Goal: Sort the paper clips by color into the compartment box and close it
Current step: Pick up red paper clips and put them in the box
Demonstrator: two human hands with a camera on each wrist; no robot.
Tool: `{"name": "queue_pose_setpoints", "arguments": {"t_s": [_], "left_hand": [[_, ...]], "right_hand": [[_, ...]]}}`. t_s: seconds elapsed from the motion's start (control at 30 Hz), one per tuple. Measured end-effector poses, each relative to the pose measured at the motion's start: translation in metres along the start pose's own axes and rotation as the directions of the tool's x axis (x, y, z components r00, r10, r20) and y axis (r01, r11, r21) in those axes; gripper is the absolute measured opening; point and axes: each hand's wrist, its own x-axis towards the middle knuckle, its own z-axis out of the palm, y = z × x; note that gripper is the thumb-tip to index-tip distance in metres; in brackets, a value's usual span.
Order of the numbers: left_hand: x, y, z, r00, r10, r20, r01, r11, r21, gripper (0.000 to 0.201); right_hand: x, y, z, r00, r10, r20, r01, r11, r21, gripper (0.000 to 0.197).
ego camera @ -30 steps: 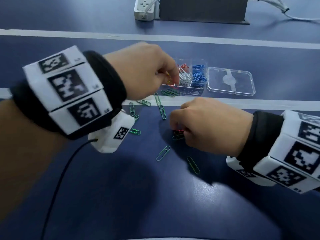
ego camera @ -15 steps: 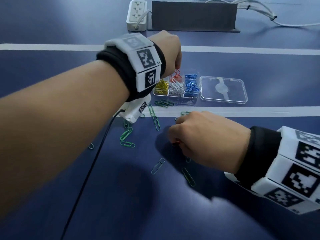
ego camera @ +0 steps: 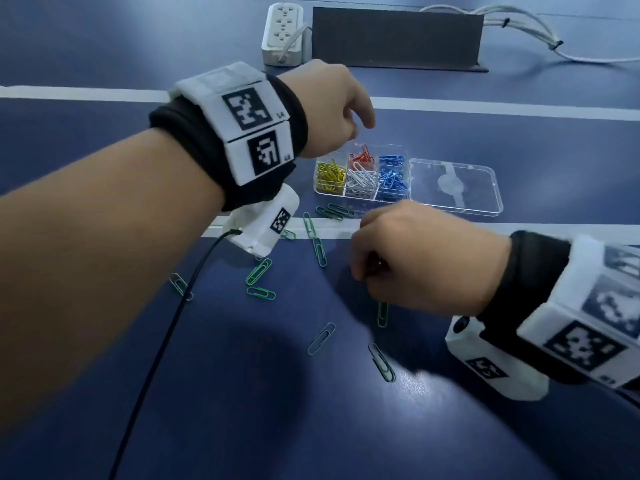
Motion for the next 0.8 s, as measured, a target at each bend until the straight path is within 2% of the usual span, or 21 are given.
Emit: {"name": "queue_pose_setpoints", "arguments": {"t_s": [0.07,0.17,0.27,0.33,0.53,0.8], "left_hand": [[-0.009,-0.011,-0.005,1.000,-0.030,-0.001,0.030,0.999,-0.018,0.031],[-0.025,-0.034,-0.011,0.993,-0.110,0.047,0.110,0.994,0.011,0.031],[-0.040,-0.058,-0.009,0.964,-0.235,0.121,0.214,0.963,0.167,0.037],[-0.046,-0.071,-0.006,0.947,-0.280,0.157,0.232,0.935,0.268,0.040],[-0.044,-0.082,-0.001,0.947,-0.280,0.158,0.242,0.944,0.226,0.046],[-0.043,-0.090,0.002,0.957,-0.256,0.136,0.229,0.955,0.188,0.048]], "right_hand": [[0.005,0.007,-0.012,0.997,0.032,-0.071,-0.028,0.998,0.052,0.018],[0.020,0.024,-0.035,0.971,0.153,-0.184,-0.120,0.977,0.177,0.015],[0.040,0.041,-0.053,0.938,0.262,-0.226,-0.203,0.946,0.254,0.009],[0.055,0.048,-0.059,0.918,0.312,-0.243,-0.248,0.933,0.262,0.008],[0.085,0.045,-0.064,0.884,0.419,-0.206,-0.379,0.902,0.207,0.013],[0.086,0.038,-0.069,0.883,0.390,-0.260,-0.326,0.910,0.258,0.018]]}}
